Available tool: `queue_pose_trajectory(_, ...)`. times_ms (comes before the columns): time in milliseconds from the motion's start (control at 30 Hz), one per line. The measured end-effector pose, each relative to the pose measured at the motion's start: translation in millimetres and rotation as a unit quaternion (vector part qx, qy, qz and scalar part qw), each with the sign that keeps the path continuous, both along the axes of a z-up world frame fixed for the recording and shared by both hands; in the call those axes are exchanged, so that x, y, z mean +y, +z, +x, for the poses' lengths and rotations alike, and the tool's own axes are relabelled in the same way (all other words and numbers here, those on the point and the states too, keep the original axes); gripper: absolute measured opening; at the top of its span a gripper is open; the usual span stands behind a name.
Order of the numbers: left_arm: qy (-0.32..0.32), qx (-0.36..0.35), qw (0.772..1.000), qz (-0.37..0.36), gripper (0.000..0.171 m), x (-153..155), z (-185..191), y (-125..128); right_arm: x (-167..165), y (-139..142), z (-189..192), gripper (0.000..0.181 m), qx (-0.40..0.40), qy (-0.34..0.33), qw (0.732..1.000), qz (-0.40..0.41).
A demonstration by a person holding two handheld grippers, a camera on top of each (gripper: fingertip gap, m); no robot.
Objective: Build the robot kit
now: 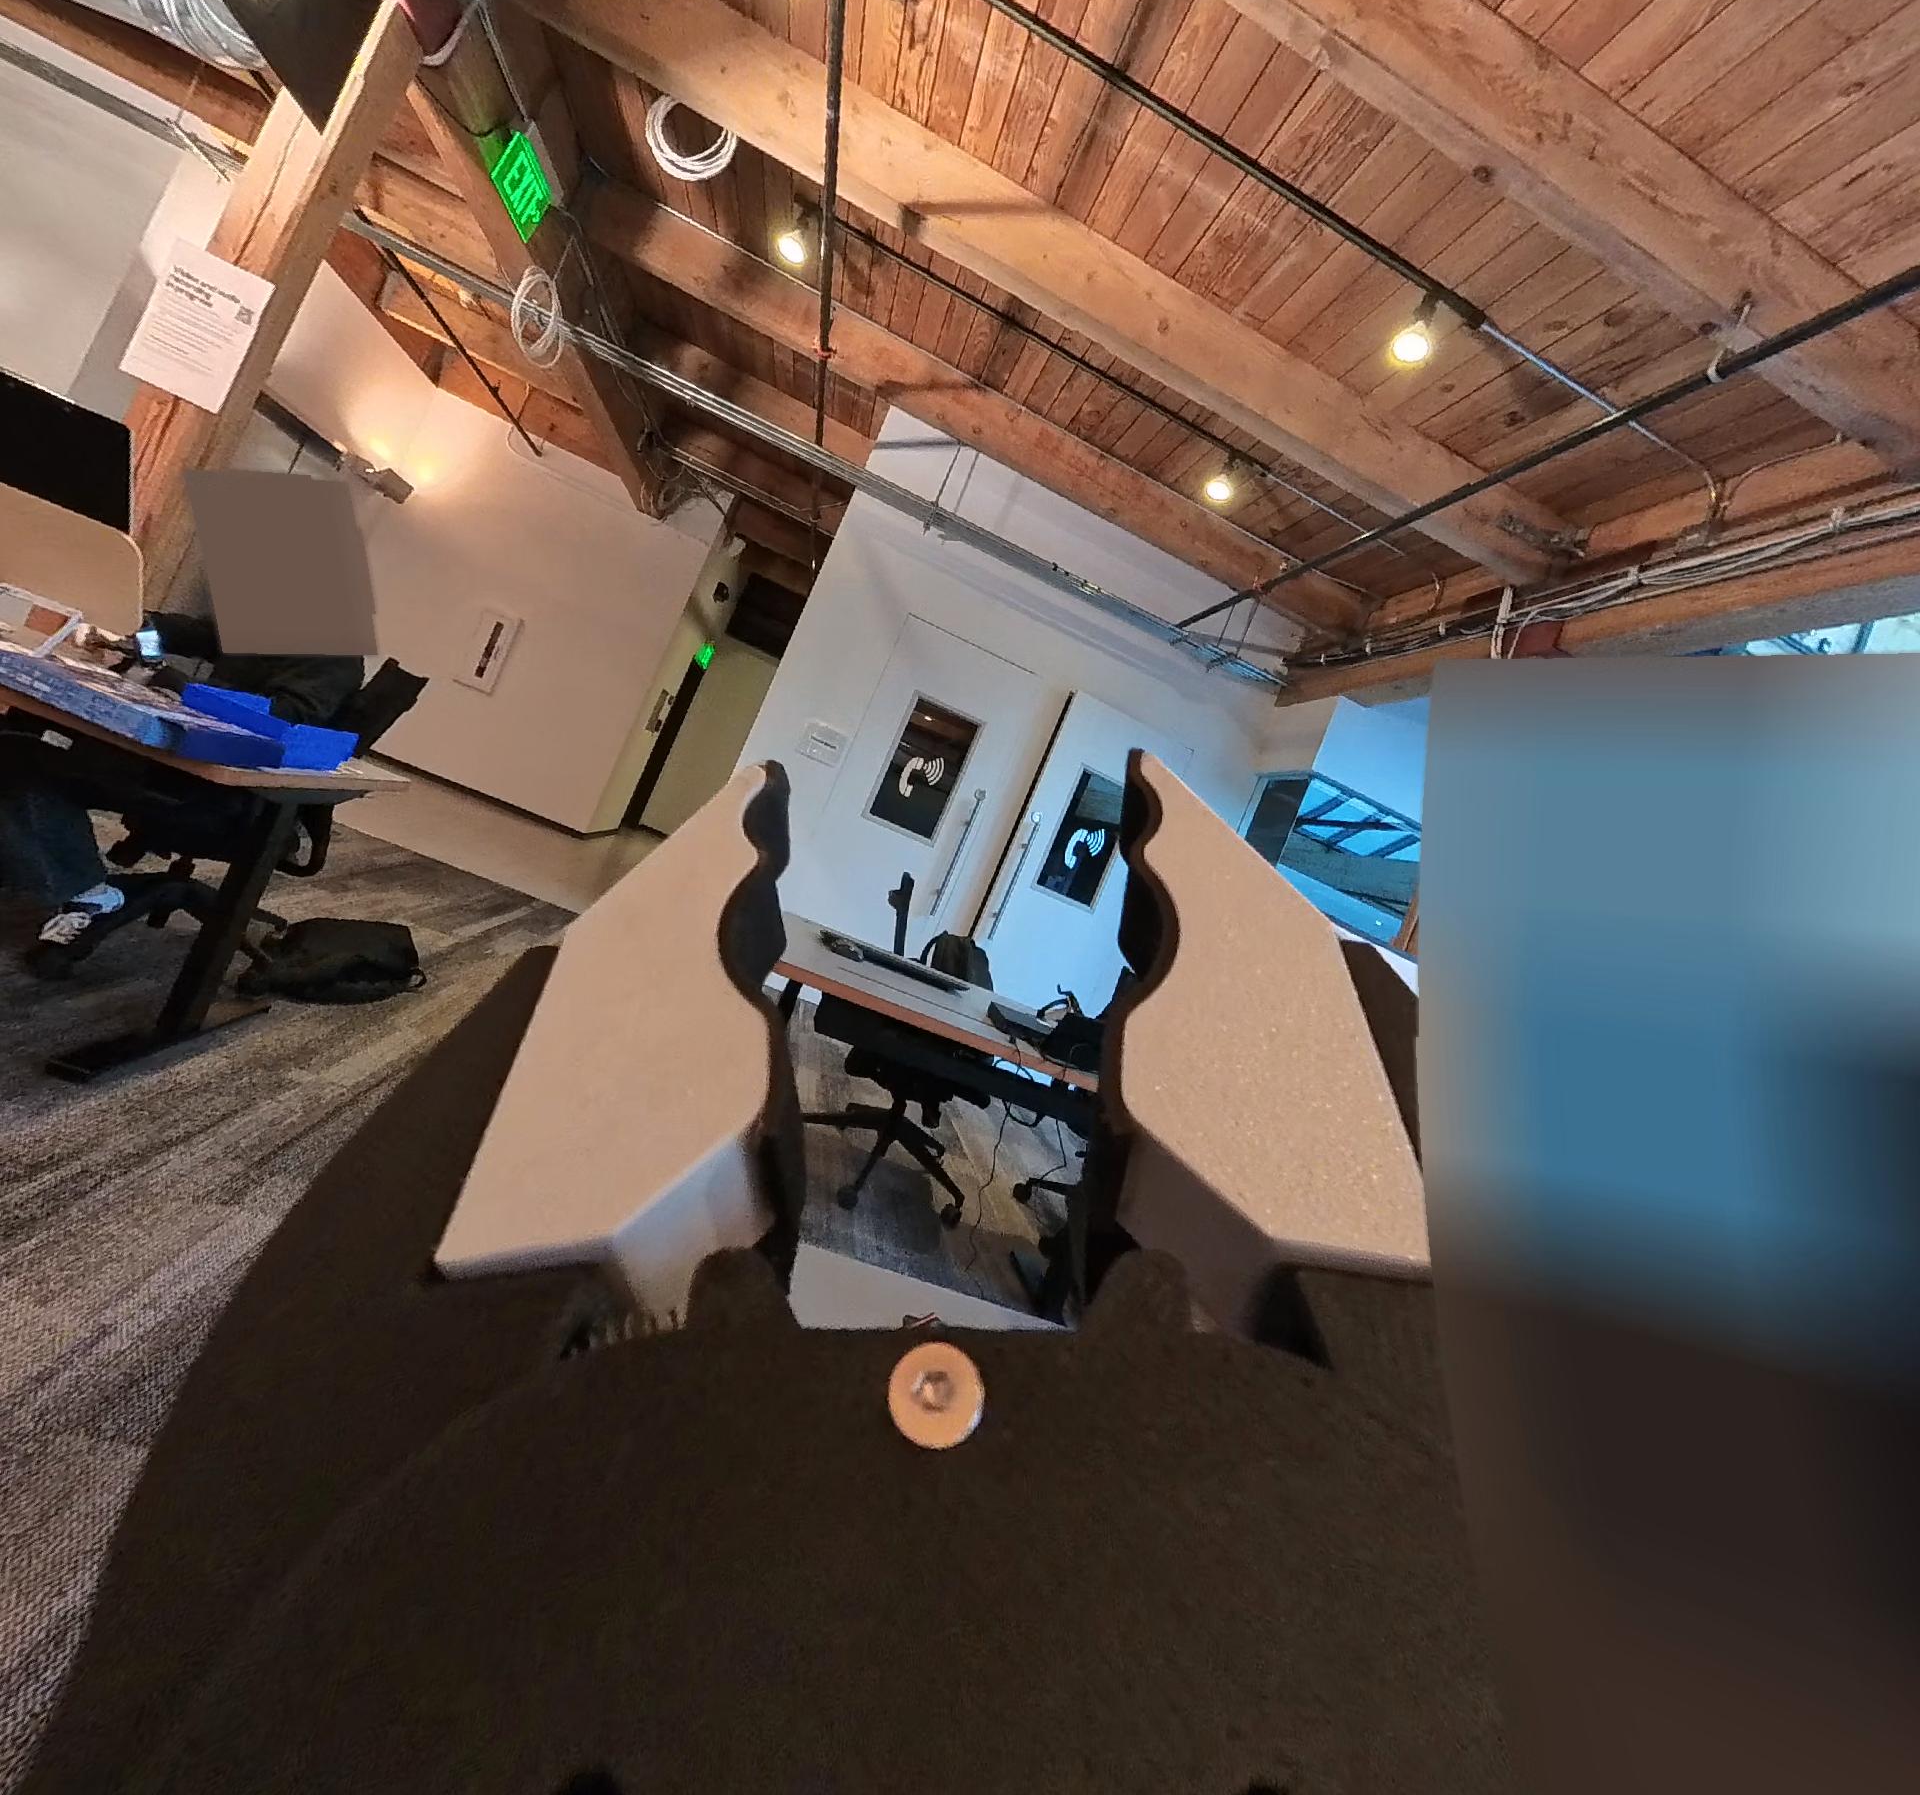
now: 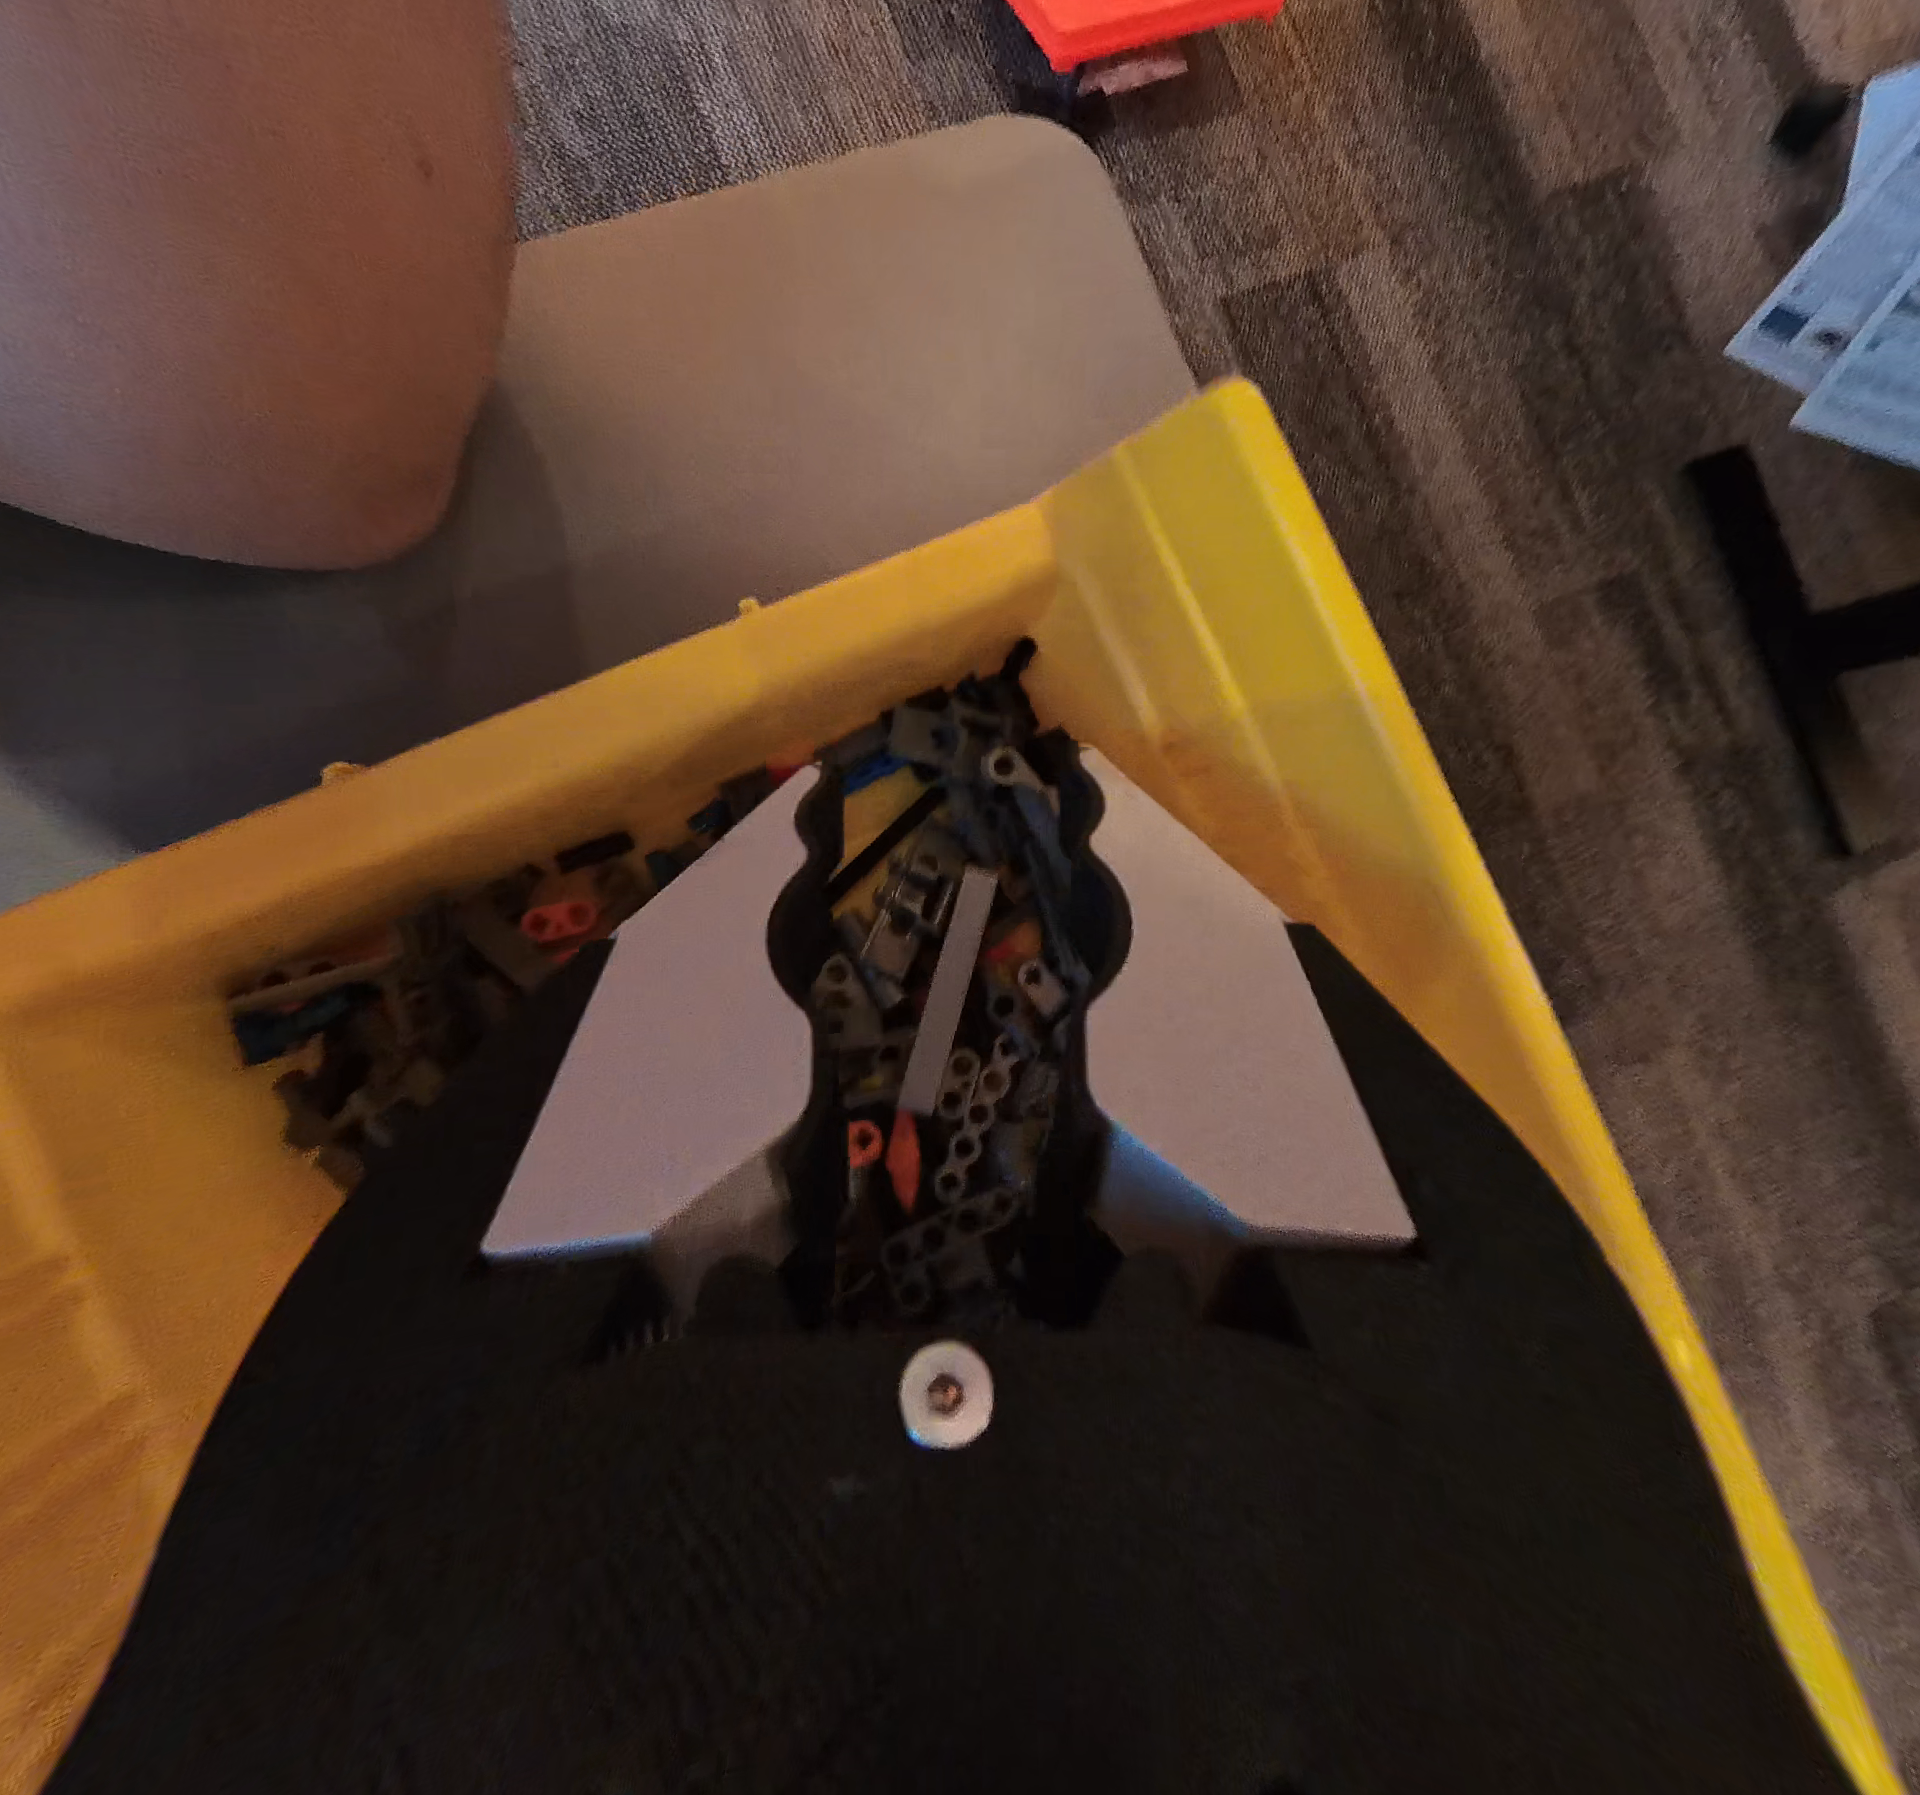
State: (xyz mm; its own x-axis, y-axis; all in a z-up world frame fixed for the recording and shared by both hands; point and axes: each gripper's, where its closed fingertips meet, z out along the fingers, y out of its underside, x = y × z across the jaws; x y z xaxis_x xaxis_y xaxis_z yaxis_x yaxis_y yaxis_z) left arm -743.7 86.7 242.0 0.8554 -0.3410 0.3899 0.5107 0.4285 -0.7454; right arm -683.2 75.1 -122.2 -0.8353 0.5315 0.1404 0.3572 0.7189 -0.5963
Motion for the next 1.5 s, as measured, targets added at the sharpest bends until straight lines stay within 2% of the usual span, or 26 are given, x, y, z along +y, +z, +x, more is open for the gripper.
queue_pose_trajectory(133, -0.009, 0.010, 1.000, -0.010, 0.061, 5.3, 6.3, -1.4, -10.7, -23.4, 0.6, 0.043, -0.021, 0.036, 0.998, 0.037)
queue_pose_trajectory(167, -0.012, 0.012, 1.000, -0.013, 0.061, 6.7, 8.0, -2.0, -9.2, -30.7, -1.3, 0.052, -0.027, 0.029, 0.998, 0.049)
queue_pose_trajectory(200, -0.015, 0.013, 1.000, -0.015, 0.061, 7.7, 9.2, -2.5, -7.4, -33.8, -2.5, 0.053, -0.028, 0.026, 0.998, 0.055)
queue_pose_trajectory(267, -0.020, 0.013, 1.000, -0.014, 0.061, 7.6, 10.1, -2.1, -5.1, -35.1, 0.9, 0.041, -0.048, 0.020, 0.997, 0.051)
queue_pose_trajectory(300, -0.020, 0.012, 1.000, -0.012, 0.061, 7.2, 9.7, -1.9, -4.8, -36.9, 7.2, 0.027, -0.068, 0.023, 0.996, 0.047)
queue_pose_trajectory(333, -0.020, 0.011, 1.000, -0.011, 0.060, 6.9, 9.2, -1.7, -3.0, -38.7, 10.5, 0.021, -0.077, 0.017, 0.996, 0.045)
queue_pose_trajectory(667, -0.023, 0.010, 1.000, -0.007, 0.059, 5.6, 8.1, -1.1, 33.4, -31.2, 42.1, 0.017, -0.133, -0.023, 0.988, 0.073)
queue_pose_trajectory(933, -0.024, 0.009, 1.000, 0.000, 0.058, 2.3, 7.3, 0.2, 31.4, -9.5, 88.8, 0.018, -0.254, -0.053, 0.966, -0.017)
queue_pose_trajectory(967, -0.024, 0.010, 1.000, -0.001, 0.058, 2.4, 7.4, 0.1, 30.9, -8.5, 92.1, 0.018, -0.256, -0.051, 0.965, -0.026)
queue_pose_trajectory(1033, -0.026, 0.010, 1.000, 0.000, 0.059, 2.5, 8.5, 0.5, 34.0, -6.8, 88.8, 0.034, -0.238, -0.061, 0.969, -0.039)
queue_pose_trajectory(1100, -0.026, 0.011, 1.000, 0.001, 0.059, 2.4, 9.8, 1.2, 40.0, -3.5, 79.3, 0.040, -0.214, -0.078, 0.972, -0.048)
queue_pose_trajectory(1233, -0.025, 0.015, 1.000, 0.000, 0.058, 3.5, 12.0, 1.6, 50.9, 11.7, 32.6, 0.042, -0.096, -0.117, 0.986, -0.067)
queue_pose_trajectory(1333, -0.026, 0.015, 1.000, 0.000, 0.059, 3.5, 13.0, 1.9, 63.9, 5.2, 12.1, 0.047, -0.043, -0.111, 0.993, -0.001)
queue_pose_trajectory(1400, -0.026, 0.015, 1.000, 0.000, 0.059, 3.3, 12.9, 2.0, 66.1, -5.8, 8.9, 0.056, -0.060, -0.110, 0.992, 0.017)
queue_pose_trajectory(1500, -0.027, 0.015, 1.000, 0.001, 0.059, 3.7, 13.1, 2.0, 63.8, -23.5, 15.5, 0.062, -0.125, -0.122, 0.984, 0.009)
